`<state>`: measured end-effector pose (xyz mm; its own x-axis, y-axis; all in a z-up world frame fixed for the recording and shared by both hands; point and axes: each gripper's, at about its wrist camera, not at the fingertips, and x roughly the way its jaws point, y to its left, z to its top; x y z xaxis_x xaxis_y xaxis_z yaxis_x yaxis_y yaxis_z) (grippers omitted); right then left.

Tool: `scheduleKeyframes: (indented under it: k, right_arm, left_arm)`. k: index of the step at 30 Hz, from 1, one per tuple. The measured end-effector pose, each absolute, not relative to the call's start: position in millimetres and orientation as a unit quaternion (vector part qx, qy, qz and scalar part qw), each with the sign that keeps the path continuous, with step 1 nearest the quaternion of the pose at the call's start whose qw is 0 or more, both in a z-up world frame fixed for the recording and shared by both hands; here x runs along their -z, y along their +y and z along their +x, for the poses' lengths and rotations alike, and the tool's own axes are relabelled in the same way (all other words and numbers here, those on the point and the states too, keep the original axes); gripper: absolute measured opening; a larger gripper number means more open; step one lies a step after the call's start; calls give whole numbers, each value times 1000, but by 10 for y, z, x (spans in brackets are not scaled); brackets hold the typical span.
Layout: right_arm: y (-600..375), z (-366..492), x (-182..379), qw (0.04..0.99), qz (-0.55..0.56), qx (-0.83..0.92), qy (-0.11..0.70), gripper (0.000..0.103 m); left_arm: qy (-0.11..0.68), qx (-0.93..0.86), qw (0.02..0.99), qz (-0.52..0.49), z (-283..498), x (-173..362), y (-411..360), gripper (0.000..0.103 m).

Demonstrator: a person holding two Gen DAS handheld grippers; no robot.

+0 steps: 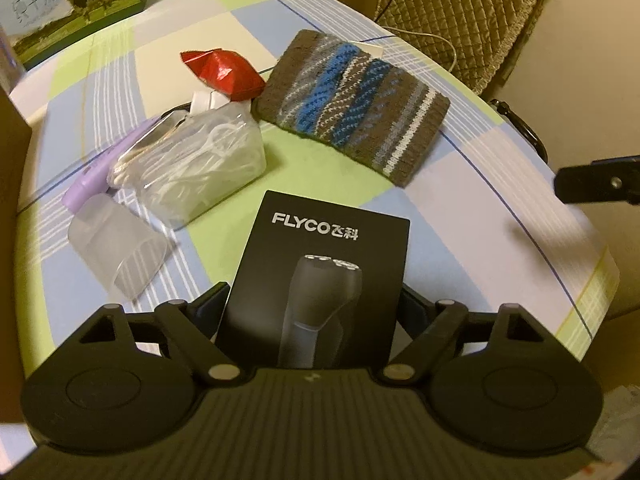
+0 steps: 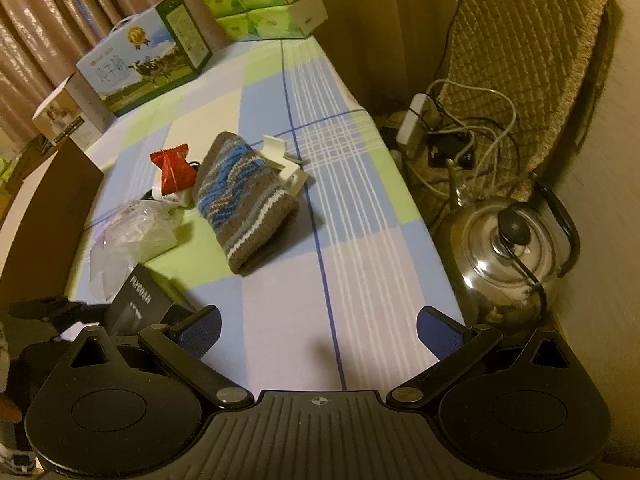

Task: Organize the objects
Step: 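Grasp the black FLYCO box with the left gripper and lift it, then carry the FLYCO box toward the open box while the right gripper grasps the knitted sock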

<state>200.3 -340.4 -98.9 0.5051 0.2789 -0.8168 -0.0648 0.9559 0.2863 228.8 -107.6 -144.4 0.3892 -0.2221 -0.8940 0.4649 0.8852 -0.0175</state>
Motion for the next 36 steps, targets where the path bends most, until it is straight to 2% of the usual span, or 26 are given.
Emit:
scheduleKeyframes:
  k: [5,6,7,9,21,23,24,25,26,36]
  right_arm:
    - [-3288,2176,1048,872,79,-141,462,101]
    - [-3253,2224,1059,875,72,-154,453,97]
    - [-3222,2266,1074,877,66,-164,446,84]
    - [-3166,2391,1122,875,58,-183,444,74]
    - [-3045,2917,1411,875,34,-208,436,53]
    - [-3048,2952,1459,871,34,-220,438,46]
    - [-3044,2965,1483,869,31,-226,440,34]
    - [-3037,2969,1500,866,27,-232,442,15]
    - [-3036,2961,1504,864,28,-239,442,8]
    - [-2981,2633,936,862,69,-306,399,6]
  left_arm:
    - [511,187,834,94,2195,1356,-980,79]
    - [510,180,837,90,2176,1335,-951,79]
    - [507,173,840,85,2154,1312,-919,79]
    - [503,157,847,74,2115,1269,-844,79]
    - [479,35,877,-11,1855,986,-346,79]
    - [472,18,881,-23,1829,931,-261,79]
    - [469,10,883,-27,1813,908,-222,79]
    - [466,2,884,-32,1801,885,-185,79]
    - [462,-7,886,-36,1783,862,-150,79]
    - [441,-50,894,-66,1534,586,84,79]
